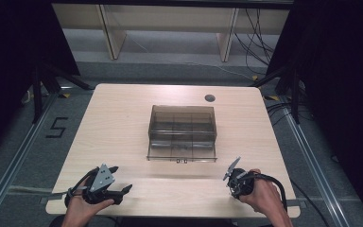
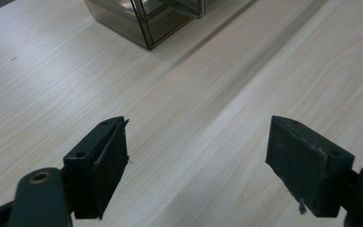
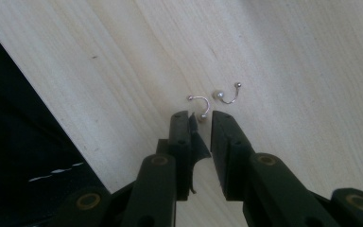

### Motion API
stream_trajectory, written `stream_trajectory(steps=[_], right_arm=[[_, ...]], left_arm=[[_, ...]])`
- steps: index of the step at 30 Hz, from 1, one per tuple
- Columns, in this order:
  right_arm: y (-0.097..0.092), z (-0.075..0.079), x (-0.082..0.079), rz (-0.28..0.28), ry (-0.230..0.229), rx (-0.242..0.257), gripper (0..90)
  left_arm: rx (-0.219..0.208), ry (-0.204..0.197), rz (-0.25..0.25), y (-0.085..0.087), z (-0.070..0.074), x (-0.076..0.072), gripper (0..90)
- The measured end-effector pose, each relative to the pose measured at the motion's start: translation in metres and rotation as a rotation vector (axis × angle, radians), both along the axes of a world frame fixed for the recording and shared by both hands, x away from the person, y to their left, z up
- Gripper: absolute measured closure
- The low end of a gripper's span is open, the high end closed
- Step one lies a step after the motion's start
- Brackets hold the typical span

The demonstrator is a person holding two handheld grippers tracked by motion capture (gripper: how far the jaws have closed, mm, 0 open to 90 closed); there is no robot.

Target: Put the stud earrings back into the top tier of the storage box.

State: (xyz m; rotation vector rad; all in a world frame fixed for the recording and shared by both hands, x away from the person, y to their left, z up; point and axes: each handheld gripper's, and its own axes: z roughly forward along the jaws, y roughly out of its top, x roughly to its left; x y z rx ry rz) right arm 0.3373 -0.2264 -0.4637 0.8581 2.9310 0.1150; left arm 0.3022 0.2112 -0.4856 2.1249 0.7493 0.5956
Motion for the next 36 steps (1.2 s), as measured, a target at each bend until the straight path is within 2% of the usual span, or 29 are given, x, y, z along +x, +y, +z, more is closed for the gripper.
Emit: stream_trajectory(steps=[1,3,4,5,7,8,10,11,12,15,16,17,19,20,21,22,23,24,26,29,30,32,33,34,35,36], right_arm=[[0.001,-0.001,0.0,-0.013,-0.002,0.004,78.9],[0.003,-0.002,0.001,-0.009,0.031,0.002,78.9],[0.003,-0.003,0.001,-0.011,0.021,0.001,78.9],[0.003,-0.004,0.004,0.013,0.025,-0.001,78.9],[0.003,-0.004,0.003,-0.003,0.033,-0.005,78.9],[0.004,-0.006,0.005,0.018,0.031,-0.008,78.9],[0.005,-0.007,0.006,-0.009,0.04,-0.016,78.9],[0.005,-0.007,0.008,-0.01,0.045,-0.02,78.9],[0.005,-0.009,0.009,-0.005,0.048,-0.023,78.9],[0.006,-0.009,0.011,-0.006,0.057,-0.027,79.5],[0.006,-0.01,0.012,-0.003,0.064,-0.025,79.9],[0.007,-0.009,0.012,-0.029,0.069,-0.031,80.6],[0.007,-0.009,0.013,-0.029,0.083,-0.037,81.4],[0.007,-0.01,0.016,-0.025,0.093,-0.042,82.9],[0.007,-0.01,0.016,-0.025,0.093,-0.042,82.9],[0.007,-0.011,0.018,0.006,0.098,-0.038,85.0],[0.007,-0.011,0.018,0.006,0.098,-0.038,85.0],[0.008,-0.009,0.017,-0.024,0.116,-0.043,85.5],[0.007,-0.009,0.018,-0.018,0.123,-0.046,86.1],[0.008,-0.009,0.017,-0.012,0.114,-0.053,86.6],[0.006,-0.01,0.019,0.031,0.105,-0.054,86.7],[0.006,-0.01,0.018,0.022,0.101,-0.058,86.8],[0.005,-0.006,0.016,0.027,0.101,-0.029,86.8],[0.005,-0.006,0.016,0.027,0.101,-0.029,86.8],[0.005,-0.002,0.014,0.003,0.093,-0.022,86.8],[0.004,0.007,0.013,0.013,0.07,-0.012,86.8]], left_arm=[[0.0,0.0,-0.001,0.0,0.0,0.0,20.9],[0.001,-0.001,-0.002,0.0,0.0,0.0,20.9],[0.001,0.0,-0.002,0.0,0.0,0.0,20.9],[0.001,0.0,-0.002,0.0,0.0,0.0,20.9],[0.008,-0.002,0.0,0.0,0.0,0.0,20.9],[0.007,-0.003,-0.001,0.0,0.0,0.001,20.9],[0.003,0.005,-0.009,0.0,0.0,0.001,20.9],[0.003,0.005,-0.009,0.0,0.0,0.001,20.9],[0.023,-0.004,-0.021,0.0,0.0,0.002,20.9],[0.027,-0.004,-0.019,0.0,0.0,0.002,20.9],[0.027,-0.005,-0.025,0.0,0.0,0.002,20.9],[0.019,-0.001,-0.014,0.0,0.0,0.001,20.9],[0.015,-0.002,-0.017,0.0,0.0,0.002,20.9],[0.0,0.006,-0.008,0.0,0.0,0.001,20.9],[-0.001,0.005,-0.009,0.0,0.0,0.001,20.9],[0.002,0.003,-0.01,0.0,0.0,0.001,20.9],[0.002,0.003,-0.01,0.0,0.0,0.001,20.9],[0.017,-0.005,-0.017,0.0,0.0,0.002,20.9],[0.012,-0.002,-0.014,0.0,0.0,0.002,20.9],[0.007,0.001,-0.011,0.0,0.0,0.002,20.9],[0.005,0.004,-0.006,0.0,-0.001,0.002,20.9],[0.005,0.003,-0.006,0.0,-0.001,0.002,20.9],[0.004,0.004,-0.006,0.0,-0.001,0.002,20.9],[0.003,0.005,-0.006,0.0,0.0,0.002,20.9],[0.014,-0.005,-0.016,0.001,0.0,0.003,20.9],[0.014,-0.004,-0.017,0.001,0.0,0.003,20.9]])
